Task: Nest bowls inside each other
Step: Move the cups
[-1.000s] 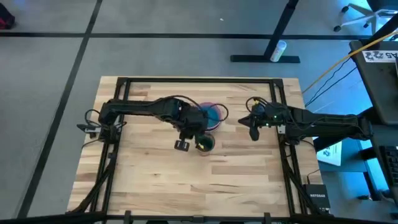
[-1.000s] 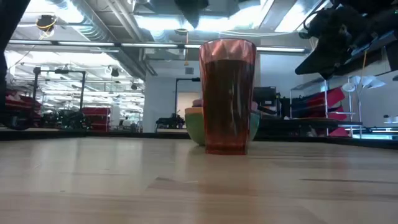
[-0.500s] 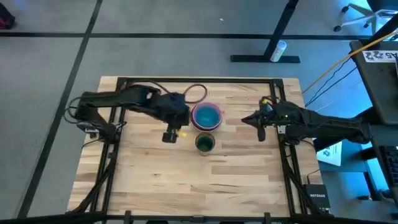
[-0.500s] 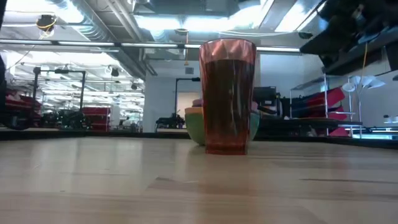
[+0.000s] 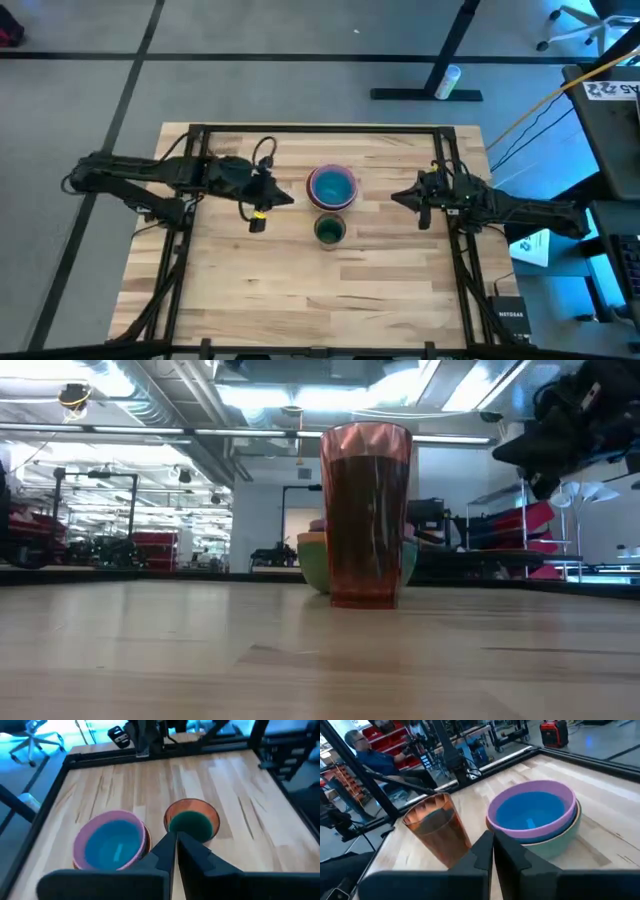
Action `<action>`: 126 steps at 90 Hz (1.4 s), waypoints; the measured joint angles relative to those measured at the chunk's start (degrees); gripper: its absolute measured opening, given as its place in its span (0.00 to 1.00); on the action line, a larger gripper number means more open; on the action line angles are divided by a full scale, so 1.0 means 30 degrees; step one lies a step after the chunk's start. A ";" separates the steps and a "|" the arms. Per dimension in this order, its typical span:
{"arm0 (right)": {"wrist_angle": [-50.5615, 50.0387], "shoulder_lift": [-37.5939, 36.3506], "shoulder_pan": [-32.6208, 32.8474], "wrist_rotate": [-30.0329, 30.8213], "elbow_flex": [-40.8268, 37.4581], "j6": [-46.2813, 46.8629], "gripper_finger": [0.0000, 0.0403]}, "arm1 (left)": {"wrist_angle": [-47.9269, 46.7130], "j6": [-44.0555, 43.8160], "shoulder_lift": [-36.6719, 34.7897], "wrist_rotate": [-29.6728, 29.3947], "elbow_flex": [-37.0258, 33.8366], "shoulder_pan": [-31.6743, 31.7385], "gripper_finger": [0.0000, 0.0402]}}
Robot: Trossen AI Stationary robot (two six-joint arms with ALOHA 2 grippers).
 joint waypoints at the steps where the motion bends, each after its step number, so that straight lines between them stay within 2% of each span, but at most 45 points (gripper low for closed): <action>1: 0.0005 0.0057 -0.0002 0.0007 0.0000 -0.0002 0.00 | 0.0218 -0.0155 -0.0153 -0.0011 -0.0274 0.0032 0.00; 16: 0.0734 0.1303 -0.0002 -0.0254 -0.0022 0.0374 0.00 | 0.2039 -0.2364 -0.1638 -0.0058 -0.3569 0.0296 0.00; 29: 0.3001 0.3517 0.0005 -0.1161 -0.0022 0.1461 0.00 | 0.3590 -0.2487 -0.1856 -0.0043 -0.5431 0.0332 0.00; 54: 0.7693 0.9367 0.0005 -0.2698 0.0468 0.2642 0.00 | 1.0525 -0.2186 -0.3193 0.1378 -0.8890 0.0452 0.00; 69: 0.7850 1.2365 0.0267 -0.4153 0.1671 0.2619 0.00 | 1.1178 -0.2957 -0.5107 0.1447 -1.0516 0.0863 0.00; 83: 0.7898 1.3643 0.1996 -0.4337 0.2084 0.2948 0.00 | 1.1156 -0.3011 -0.7321 0.1465 -1.1557 0.0988 0.00; 90: 0.8485 1.3923 0.3310 -0.3813 0.2084 0.3719 0.00 | 1.1080 -0.3019 -0.8489 0.1465 -1.1970 0.1043 0.00; 105: 1.0019 1.4591 0.5706 -0.1317 0.2110 0.5360 0.00 | 1.1020 -0.3287 -1.0276 0.1460 -1.3103 0.1449 0.00; 113: 0.9551 1.5471 0.6366 0.0043 0.2637 0.5863 0.00 | 1.1032 -0.3477 -1.0791 0.1458 -1.3592 0.1758 0.00; 126: 0.9370 1.7417 0.6638 0.1039 0.4392 0.5489 0.00 | 1.1506 -0.3470 -1.1512 0.1458 -1.4315 0.2122 0.00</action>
